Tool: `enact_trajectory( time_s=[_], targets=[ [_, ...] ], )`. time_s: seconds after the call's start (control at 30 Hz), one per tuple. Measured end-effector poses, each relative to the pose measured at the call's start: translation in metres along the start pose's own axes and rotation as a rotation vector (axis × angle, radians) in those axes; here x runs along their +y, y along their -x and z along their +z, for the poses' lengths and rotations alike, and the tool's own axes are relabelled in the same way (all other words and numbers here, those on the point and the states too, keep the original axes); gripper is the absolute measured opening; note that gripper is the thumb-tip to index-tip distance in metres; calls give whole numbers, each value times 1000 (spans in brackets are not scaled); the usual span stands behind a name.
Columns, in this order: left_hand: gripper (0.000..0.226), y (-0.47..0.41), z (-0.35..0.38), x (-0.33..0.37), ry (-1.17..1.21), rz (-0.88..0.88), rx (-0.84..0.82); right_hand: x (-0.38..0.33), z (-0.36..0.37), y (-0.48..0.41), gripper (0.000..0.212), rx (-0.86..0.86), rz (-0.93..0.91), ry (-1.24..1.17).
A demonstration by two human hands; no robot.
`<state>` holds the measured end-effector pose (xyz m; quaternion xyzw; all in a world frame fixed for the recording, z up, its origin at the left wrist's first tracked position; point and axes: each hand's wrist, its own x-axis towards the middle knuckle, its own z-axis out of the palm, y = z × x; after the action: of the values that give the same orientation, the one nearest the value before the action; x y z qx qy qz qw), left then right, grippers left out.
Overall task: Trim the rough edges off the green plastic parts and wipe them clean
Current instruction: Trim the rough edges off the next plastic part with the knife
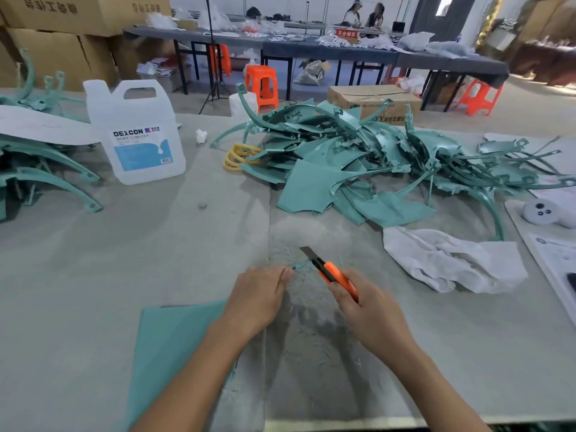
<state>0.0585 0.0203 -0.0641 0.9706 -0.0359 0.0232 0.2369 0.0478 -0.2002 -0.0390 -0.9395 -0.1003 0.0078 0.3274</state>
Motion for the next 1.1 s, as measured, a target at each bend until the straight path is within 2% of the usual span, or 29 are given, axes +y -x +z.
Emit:
enact_trajectory(
  time_s=[0.2, 0.43, 0.6, 0.67, 0.83, 1.03, 1.1],
  targets=[
    [35, 0, 0, 2, 30, -22, 9, 1, 5, 3, 8, -3, 47, -95],
    [38, 1, 2, 5, -7, -30, 18, 1, 0, 1, 13, 44, 122, 7],
    [32, -2, 5, 5, -37, -54, 18, -15, 6, 18, 45, 45, 20, 31],
    [30, -3, 6, 4, -60, -59, 19, -19, 10, 21, 50, 26, 6, 47],
    [32, -3, 7, 3, -54, -53, 30, -20, 16, 21, 52, 36, 19, 94],
    [36, 0, 8, 0, -16, -38, 11, -3, -5, 5, 38, 80, 210, 95],
    [35, 0, 8, 0, -33, -40, 17, 0, -10, 6, 32, 72, 213, 31]
  ],
)
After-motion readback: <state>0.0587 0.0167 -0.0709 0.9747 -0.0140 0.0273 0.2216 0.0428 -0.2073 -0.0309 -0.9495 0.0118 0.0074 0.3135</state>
